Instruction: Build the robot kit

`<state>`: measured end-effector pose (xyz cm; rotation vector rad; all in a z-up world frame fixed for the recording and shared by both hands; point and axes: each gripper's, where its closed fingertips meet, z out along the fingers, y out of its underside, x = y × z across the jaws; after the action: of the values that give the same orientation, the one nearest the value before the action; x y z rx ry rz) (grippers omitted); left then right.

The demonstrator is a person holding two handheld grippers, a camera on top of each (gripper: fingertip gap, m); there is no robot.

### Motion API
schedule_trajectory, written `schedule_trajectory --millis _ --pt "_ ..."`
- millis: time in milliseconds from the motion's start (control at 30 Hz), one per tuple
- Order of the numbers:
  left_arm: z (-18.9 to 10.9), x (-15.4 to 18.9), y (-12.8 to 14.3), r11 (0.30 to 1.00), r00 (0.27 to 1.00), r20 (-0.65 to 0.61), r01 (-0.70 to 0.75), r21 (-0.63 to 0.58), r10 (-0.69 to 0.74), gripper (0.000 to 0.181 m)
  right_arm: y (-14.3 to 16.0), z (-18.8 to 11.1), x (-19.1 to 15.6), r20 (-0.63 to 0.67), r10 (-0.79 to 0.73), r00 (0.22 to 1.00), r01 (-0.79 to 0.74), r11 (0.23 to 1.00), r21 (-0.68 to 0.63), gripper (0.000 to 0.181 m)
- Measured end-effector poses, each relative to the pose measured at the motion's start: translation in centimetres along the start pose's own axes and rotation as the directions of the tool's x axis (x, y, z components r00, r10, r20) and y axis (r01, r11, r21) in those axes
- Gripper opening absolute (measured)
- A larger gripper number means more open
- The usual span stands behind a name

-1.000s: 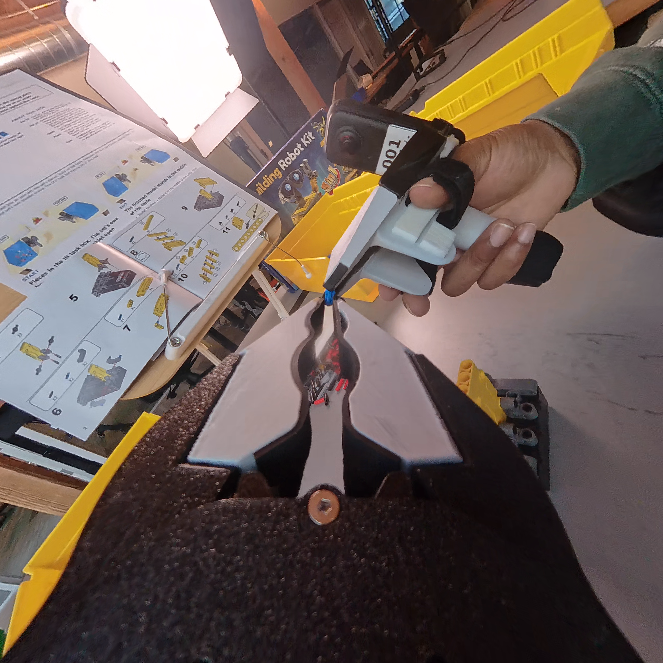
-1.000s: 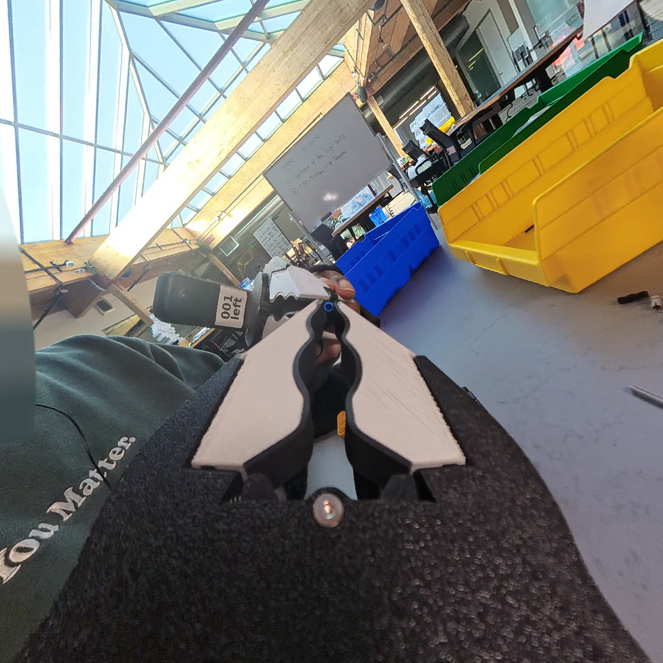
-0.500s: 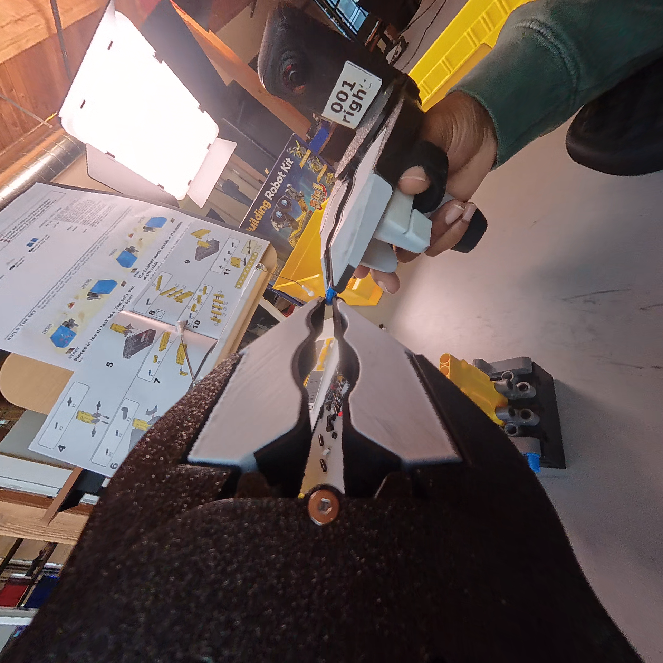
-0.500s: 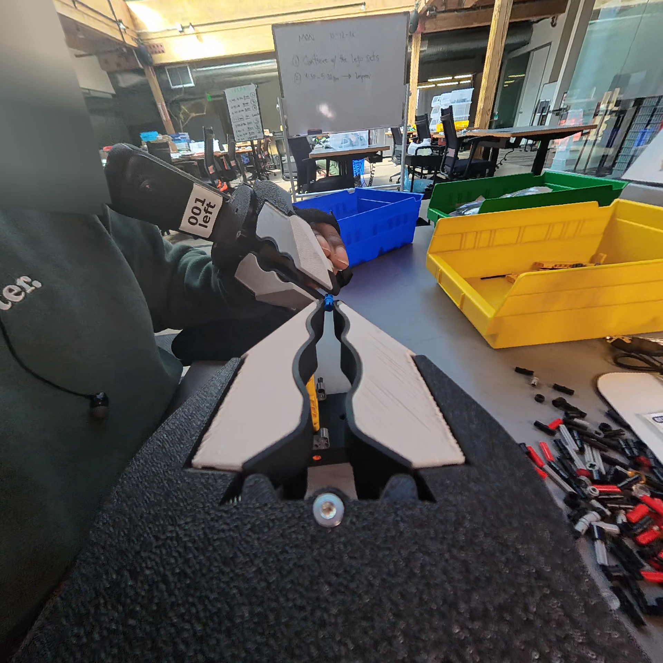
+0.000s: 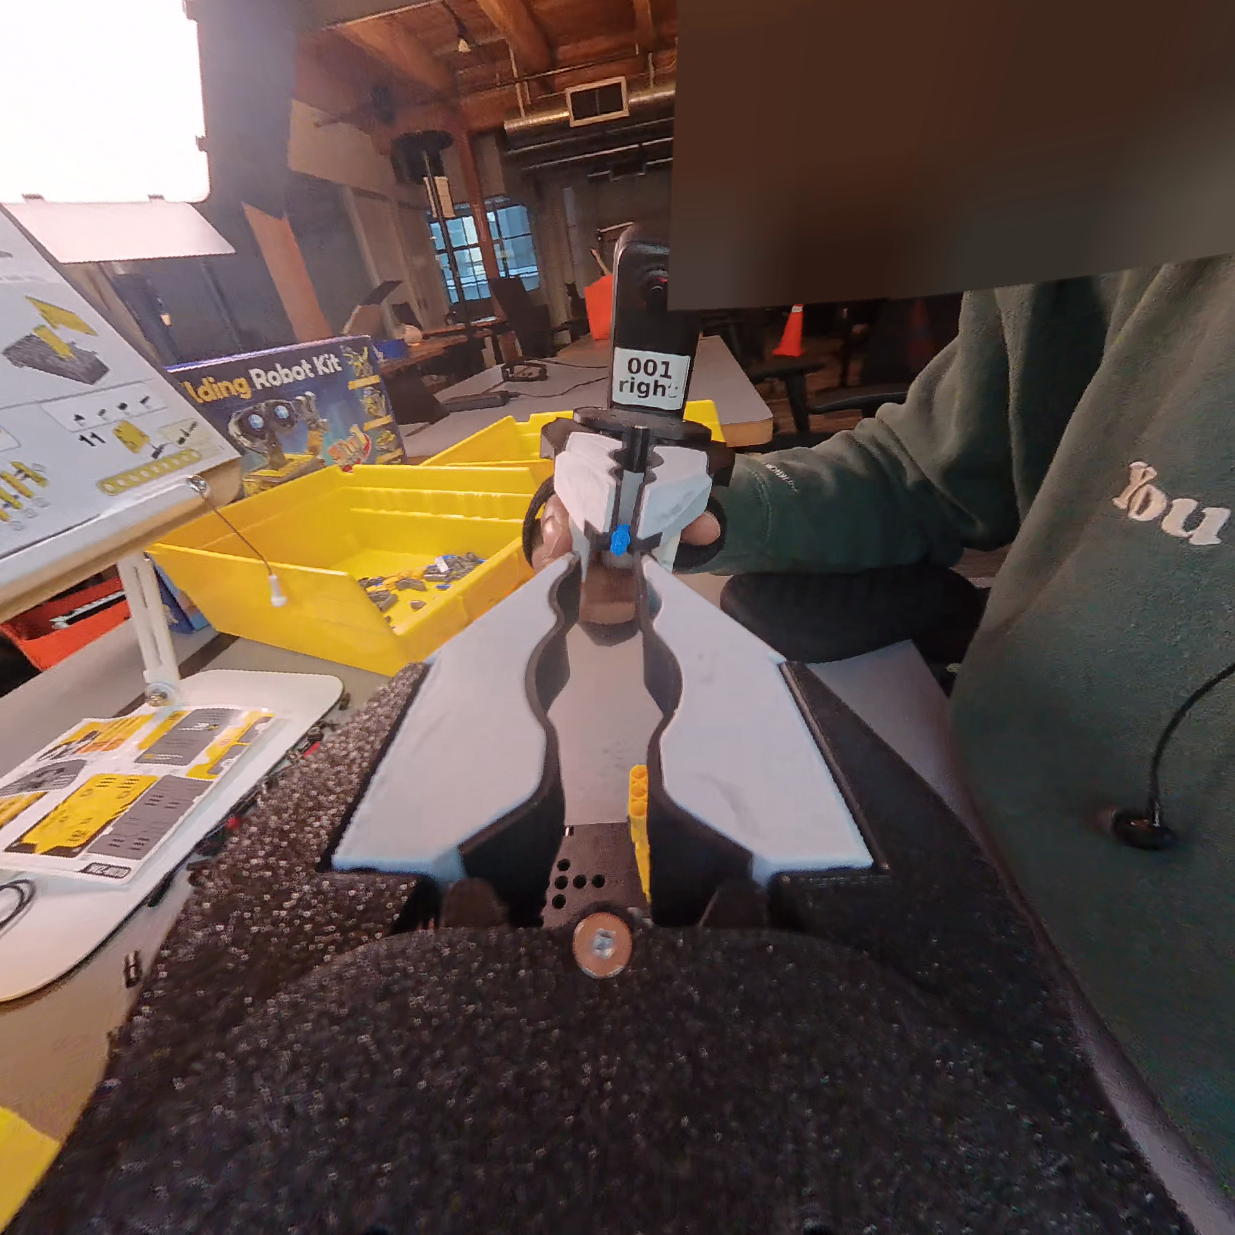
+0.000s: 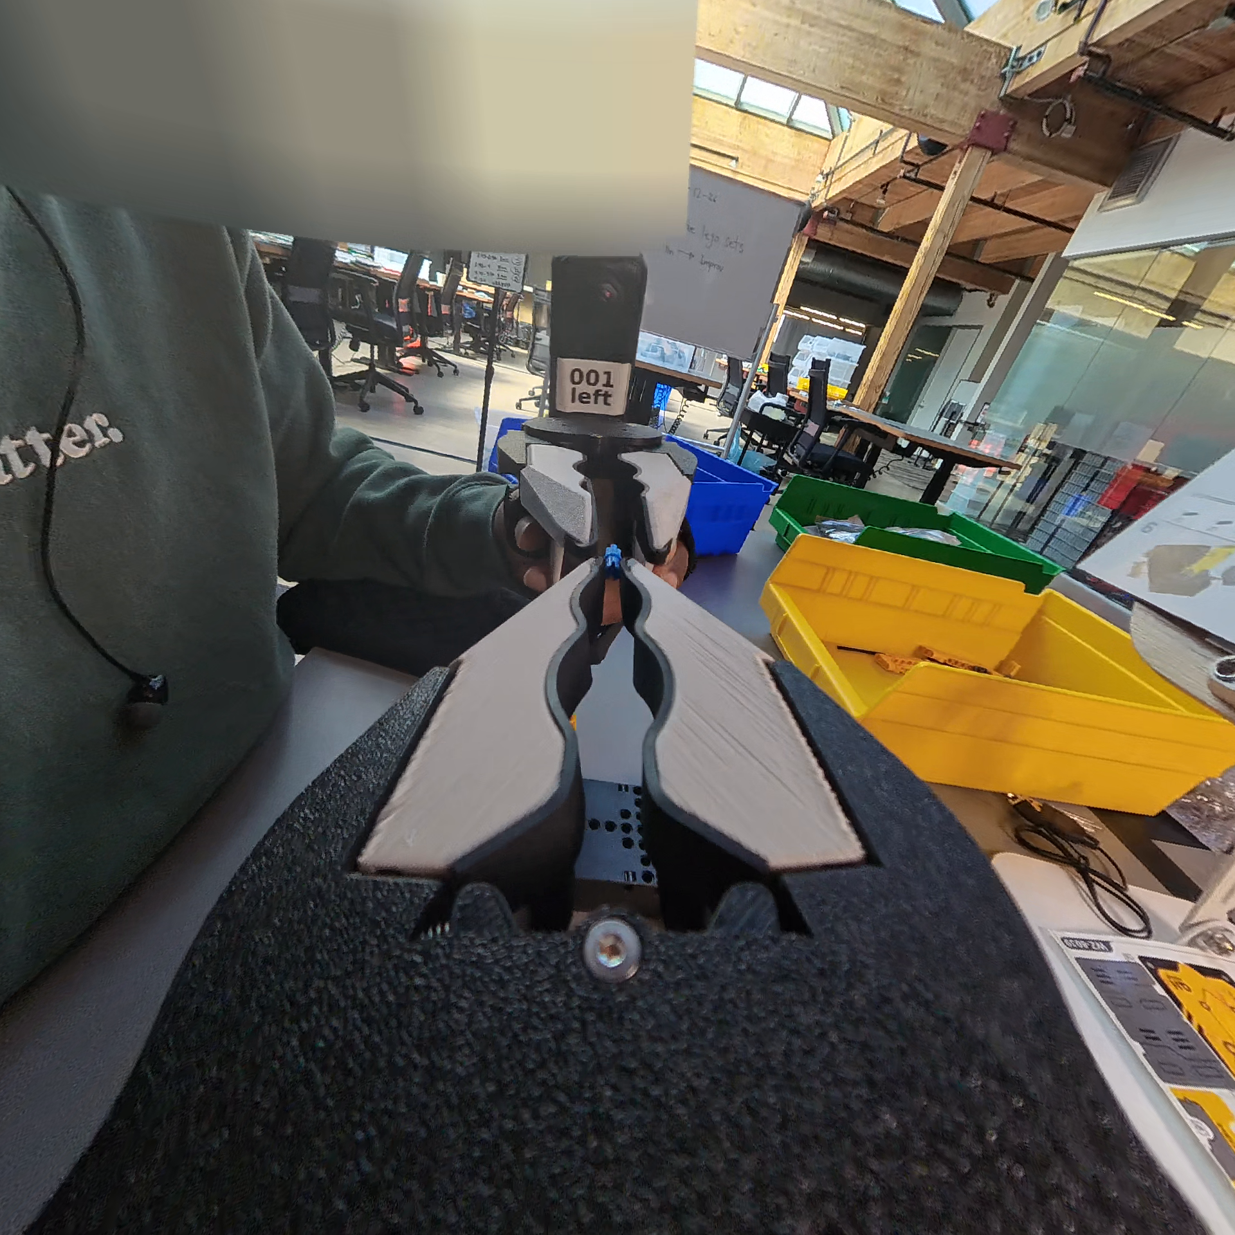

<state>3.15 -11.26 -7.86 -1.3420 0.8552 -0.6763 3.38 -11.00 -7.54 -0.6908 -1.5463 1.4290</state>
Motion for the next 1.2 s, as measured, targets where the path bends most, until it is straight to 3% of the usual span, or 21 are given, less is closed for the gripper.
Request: schedule_trajectory --millis 167,667,833,1000,1200 --pt "0.2 1.0 0.5 1.0 0.998 -0.067 0.018 -0.023 -0.019 0.004 0.6 0.6 -0.8 0.026 -0.015 1.0 0.015 1.0 -0.021 0.004" --pt "0.1 0.5 2.4 0.991 0.996 -0.068 0.045 -0.126 -0.054 0.004 2.4 0.7 -0.5 0.012 0.003 1.0 -0.002 0.992 -0.123 0.004" --pt "-0.5 0.7 6.2 0.935 0.978 -0.088 0.15 -0.321 -0.187 0.034 3.5 -0.8 0.8 -0.037 0.029 0.999 -0.035 0.985 -0.171 0.004" --pt "-0.5 2.0 11.4 0.812 0.976 -0.083 0.118 -0.571 -0.199 0.035 4.6 -2.7 0.9 -0.091 0.048 0.995 -0.066 0.976 -0.207 0.004" --pt "0.9 2.9 13.7 0.735 0.987 -0.088 0.038 -0.677 -0.132 0.046 5.8 -3.5 -0.1 -0.084 0.048 0.995 -0.068 0.963 -0.262 0.004"
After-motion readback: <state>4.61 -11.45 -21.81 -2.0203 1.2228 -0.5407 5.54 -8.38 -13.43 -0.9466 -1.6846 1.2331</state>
